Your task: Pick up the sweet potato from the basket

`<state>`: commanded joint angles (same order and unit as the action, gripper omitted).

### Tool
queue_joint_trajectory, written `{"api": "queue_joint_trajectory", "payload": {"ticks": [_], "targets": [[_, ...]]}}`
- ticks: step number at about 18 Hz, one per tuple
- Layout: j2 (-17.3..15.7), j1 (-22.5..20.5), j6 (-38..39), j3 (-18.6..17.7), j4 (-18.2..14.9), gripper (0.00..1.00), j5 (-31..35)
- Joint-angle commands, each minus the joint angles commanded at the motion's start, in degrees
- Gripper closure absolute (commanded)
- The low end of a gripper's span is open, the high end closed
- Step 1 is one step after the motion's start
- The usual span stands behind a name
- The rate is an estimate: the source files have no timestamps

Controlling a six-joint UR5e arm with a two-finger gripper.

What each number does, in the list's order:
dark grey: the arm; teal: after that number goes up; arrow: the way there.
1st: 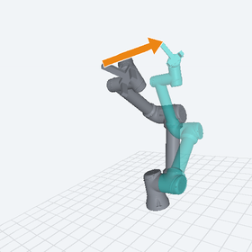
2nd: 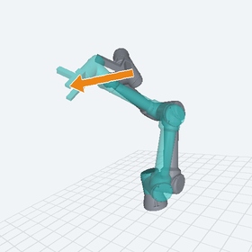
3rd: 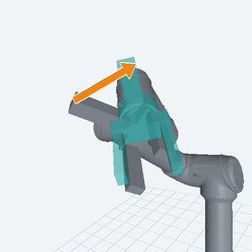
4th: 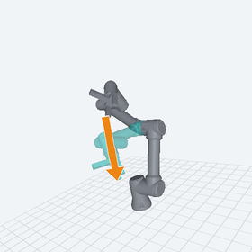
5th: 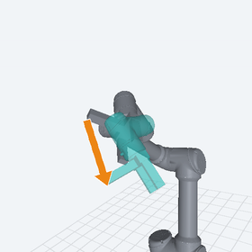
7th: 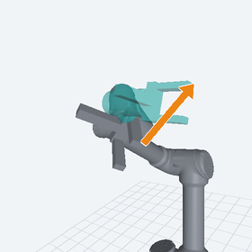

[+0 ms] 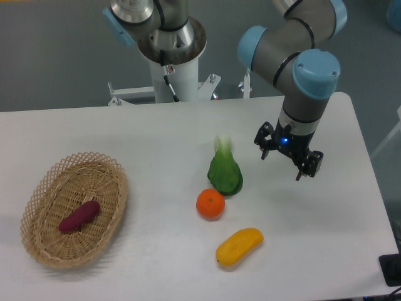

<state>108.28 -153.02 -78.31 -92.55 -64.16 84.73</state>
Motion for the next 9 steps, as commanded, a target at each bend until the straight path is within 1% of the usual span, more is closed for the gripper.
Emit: {"api": "queue_joint_trajectory", "payload": {"ticks": [6,9], "targets": [[0.00,0.35,0.79,-0.09,-0.17,0.00,0.00],[0.17,1.58,1.66,-0.18,-0.35,0.00,0.18]]}}
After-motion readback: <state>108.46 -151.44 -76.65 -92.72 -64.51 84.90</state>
